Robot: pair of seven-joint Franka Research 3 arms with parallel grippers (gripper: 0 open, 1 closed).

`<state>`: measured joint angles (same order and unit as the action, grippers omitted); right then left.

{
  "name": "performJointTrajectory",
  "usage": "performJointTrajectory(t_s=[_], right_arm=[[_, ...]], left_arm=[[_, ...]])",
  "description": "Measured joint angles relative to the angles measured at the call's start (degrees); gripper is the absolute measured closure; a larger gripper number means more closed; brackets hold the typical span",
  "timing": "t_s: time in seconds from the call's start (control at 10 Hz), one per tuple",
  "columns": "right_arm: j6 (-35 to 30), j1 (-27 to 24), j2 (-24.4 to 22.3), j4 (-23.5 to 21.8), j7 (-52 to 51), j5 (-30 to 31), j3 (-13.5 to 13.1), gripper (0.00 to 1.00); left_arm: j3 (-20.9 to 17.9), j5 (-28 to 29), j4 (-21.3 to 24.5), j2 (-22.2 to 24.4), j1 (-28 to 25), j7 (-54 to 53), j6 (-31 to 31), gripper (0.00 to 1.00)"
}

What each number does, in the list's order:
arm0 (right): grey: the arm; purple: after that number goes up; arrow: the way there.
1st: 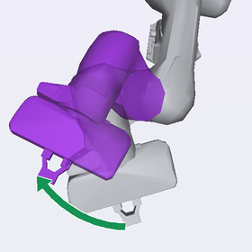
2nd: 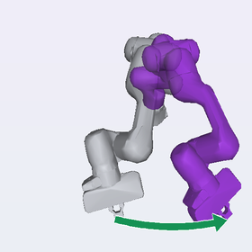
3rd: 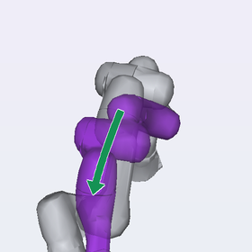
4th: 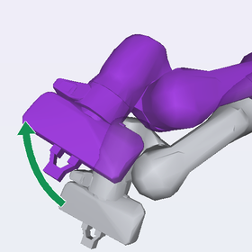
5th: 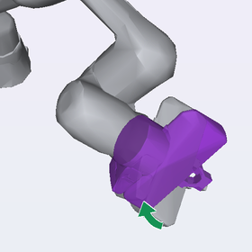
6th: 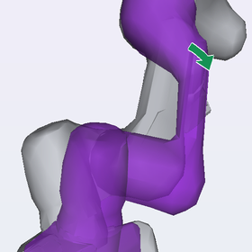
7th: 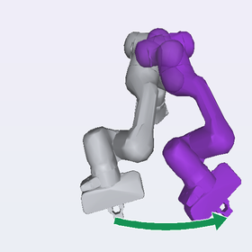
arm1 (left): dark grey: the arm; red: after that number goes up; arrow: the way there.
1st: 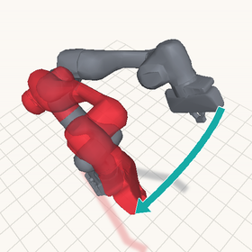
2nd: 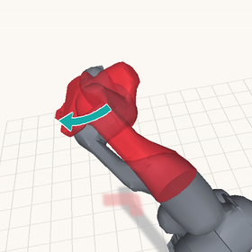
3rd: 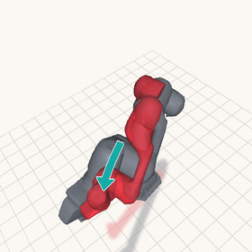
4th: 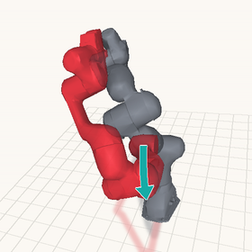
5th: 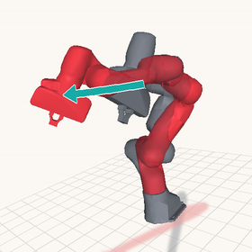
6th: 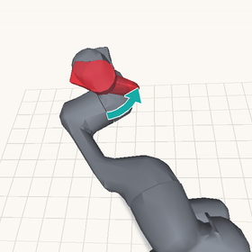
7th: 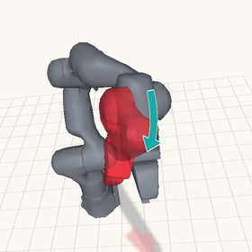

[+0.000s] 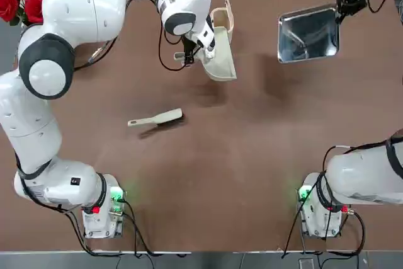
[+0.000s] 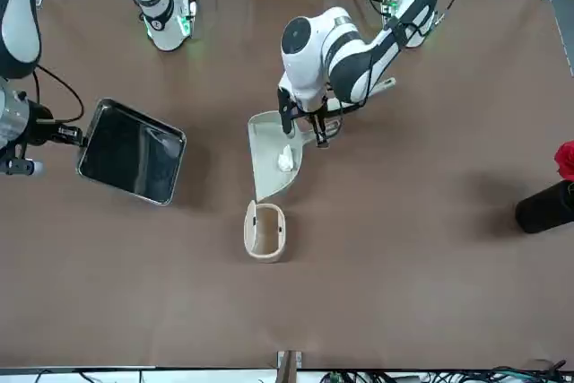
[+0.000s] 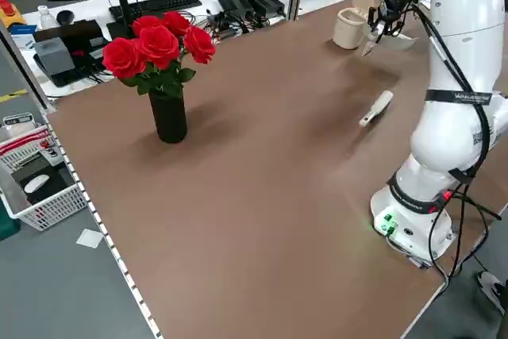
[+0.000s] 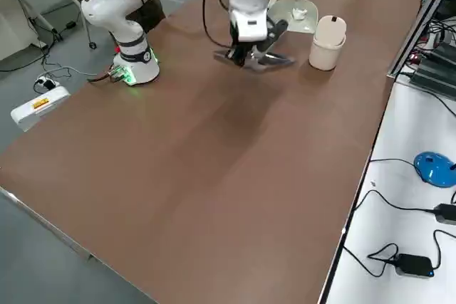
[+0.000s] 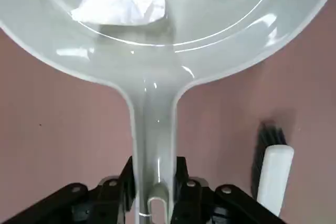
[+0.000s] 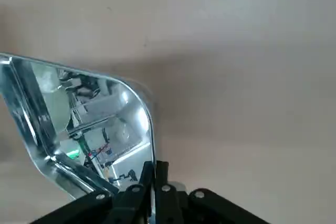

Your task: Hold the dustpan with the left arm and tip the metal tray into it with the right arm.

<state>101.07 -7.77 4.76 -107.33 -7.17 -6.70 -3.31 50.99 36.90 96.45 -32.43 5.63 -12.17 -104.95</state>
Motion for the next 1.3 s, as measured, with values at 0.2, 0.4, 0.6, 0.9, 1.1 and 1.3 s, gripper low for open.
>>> performJointTrajectory(t_s=[0.2, 0.4, 0.6, 0.9, 1.1, 1.3], right_arm=[[7.79, -0.07, 0.39, -6.83, -7.1, -1.51, -3.21, 0.96], [14.46, -0.12, 1.72, -12.99, -11.69, -4.06, -4.41, 0.96], [16.71, -0.1, 4.43, -15.57, -16.84, -7.94, -5.33, 0.96], [19.56, -0.16, 9.24, -15.66, -23.17, -10.36, -8.09, 0.96], [20.26, -0.16, 11.51, -15.66, -24.71, -12.78, -9.6, 0.96], [21.37, -0.17, 13.7, -15.63, -28.42, -16.32, -11.38, 0.96]], left_arm=[[3.43, 0.0, -0.04, -0.04, -2.29, -0.13, 3.01, 0.67], [12.21, -0.01, -0.01, 0.03, -10.82, -1.52, 7.24, 0.67], [18.71, -0.01, 0.21, 0.08, -19.01, -3.12, 9.04, 0.67], [19.69, 1.13, -0.02, 0.08, -21.4, -3.87, 10.29, 0.67], [19.42, 3.74, -3.69, 0.1, -21.77, -3.76, 13.56, 0.67], [19.28, 5.89, -6.99, 0.12, -23.3, -3.77, 15.11, 0.67]])
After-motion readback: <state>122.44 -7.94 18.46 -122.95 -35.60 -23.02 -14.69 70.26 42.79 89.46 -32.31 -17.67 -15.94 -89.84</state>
